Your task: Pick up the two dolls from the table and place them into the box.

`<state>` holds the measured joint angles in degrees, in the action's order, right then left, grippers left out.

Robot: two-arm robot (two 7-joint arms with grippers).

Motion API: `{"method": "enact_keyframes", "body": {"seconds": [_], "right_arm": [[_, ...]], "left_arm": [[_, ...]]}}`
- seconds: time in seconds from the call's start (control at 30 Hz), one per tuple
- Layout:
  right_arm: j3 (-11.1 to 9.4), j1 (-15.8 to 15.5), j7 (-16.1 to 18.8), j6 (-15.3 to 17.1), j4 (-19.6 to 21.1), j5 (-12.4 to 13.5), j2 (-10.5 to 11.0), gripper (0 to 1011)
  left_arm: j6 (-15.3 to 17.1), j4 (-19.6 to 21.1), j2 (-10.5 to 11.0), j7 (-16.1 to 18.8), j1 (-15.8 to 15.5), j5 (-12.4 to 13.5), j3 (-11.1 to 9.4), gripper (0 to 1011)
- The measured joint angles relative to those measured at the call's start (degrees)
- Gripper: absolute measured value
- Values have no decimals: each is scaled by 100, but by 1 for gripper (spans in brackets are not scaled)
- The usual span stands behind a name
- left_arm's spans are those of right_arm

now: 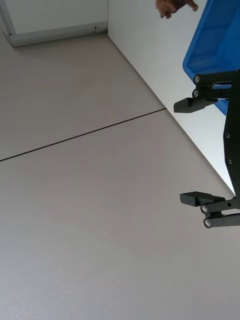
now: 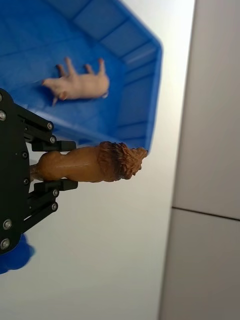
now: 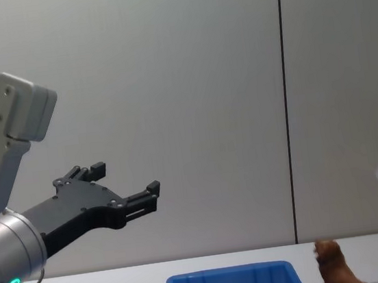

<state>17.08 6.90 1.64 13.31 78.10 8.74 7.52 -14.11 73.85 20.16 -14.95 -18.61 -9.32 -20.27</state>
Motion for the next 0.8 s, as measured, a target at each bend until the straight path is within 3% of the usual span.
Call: {"method": "enact_keyframes", "body": {"seconds": [0.47,0.8], "right_arm": [[68,54,567,-667,454,-281,6,321],[143,216,1230,-1109,614,-351,-70,658]], "left_arm": [[0,0,0,0,0,0,0,1001],[0,0,0,0,0,0,0,1001]]}}
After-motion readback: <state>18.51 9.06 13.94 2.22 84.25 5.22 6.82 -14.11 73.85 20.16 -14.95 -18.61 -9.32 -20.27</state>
